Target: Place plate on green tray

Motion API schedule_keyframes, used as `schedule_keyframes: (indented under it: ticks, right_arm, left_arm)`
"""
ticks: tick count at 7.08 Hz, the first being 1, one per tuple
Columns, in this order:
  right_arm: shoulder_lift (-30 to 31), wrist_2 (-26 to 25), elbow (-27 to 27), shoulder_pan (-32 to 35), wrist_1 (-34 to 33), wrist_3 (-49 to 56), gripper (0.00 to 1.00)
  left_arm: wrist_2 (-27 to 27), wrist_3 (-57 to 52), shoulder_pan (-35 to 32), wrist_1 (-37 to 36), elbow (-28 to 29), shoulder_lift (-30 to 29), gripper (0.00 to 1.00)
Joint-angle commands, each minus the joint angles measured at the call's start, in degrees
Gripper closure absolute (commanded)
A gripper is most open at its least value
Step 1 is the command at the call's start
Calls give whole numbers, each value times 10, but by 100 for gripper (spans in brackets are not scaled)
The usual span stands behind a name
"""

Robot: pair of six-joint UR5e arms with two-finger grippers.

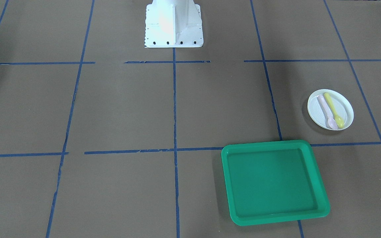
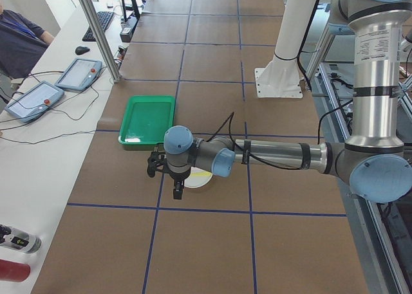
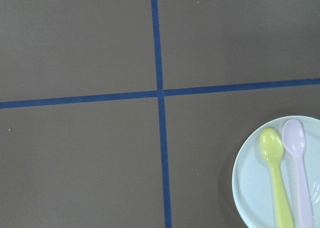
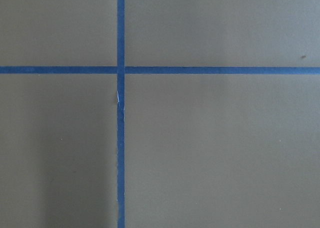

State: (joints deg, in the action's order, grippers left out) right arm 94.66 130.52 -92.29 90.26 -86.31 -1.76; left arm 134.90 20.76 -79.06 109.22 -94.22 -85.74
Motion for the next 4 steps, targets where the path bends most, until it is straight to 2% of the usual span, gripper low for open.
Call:
schedule_keyframes:
  ticks: [1, 2, 4]
  right_arm:
    - [0, 0, 0, 0, 0, 0, 0]
    - [1, 0, 0, 0, 0, 0, 0]
    - [0, 0, 0, 0, 0, 0, 0]
  left_arm:
    - [-4, 136, 80, 148, 71, 0, 0]
    - [-34, 201, 107, 222, 100, 0, 0]
    - [-60, 241, 144, 248, 116, 0, 0]
